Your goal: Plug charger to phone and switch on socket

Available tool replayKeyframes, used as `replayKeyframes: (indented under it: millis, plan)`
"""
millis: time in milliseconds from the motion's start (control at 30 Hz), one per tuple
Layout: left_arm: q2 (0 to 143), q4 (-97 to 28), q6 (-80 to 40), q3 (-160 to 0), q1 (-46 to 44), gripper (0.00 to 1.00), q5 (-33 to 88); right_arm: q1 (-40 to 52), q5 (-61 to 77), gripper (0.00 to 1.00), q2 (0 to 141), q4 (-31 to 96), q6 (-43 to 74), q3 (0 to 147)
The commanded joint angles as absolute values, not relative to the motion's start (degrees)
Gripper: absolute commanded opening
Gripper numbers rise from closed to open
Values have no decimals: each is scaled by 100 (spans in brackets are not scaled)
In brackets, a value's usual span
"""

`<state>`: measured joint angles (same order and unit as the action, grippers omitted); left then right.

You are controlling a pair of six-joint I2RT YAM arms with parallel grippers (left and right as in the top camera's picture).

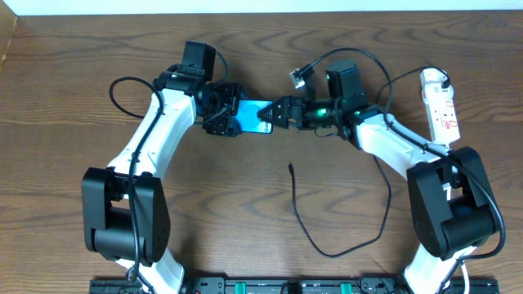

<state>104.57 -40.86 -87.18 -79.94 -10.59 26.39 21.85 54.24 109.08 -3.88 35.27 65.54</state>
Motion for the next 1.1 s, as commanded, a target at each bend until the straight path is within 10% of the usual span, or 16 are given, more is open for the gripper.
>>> replayKeyframes:
  millis: [0,1067]
  plan:
    - [10350,-4082,-8853,-8012,-1125,7,2630,2377,5266,98,10890,-377,3197,6626]
    - [10350,-4082,-9183,-8012,-1522,8,2633,2534,4792,36,10890,-325,3162,6626]
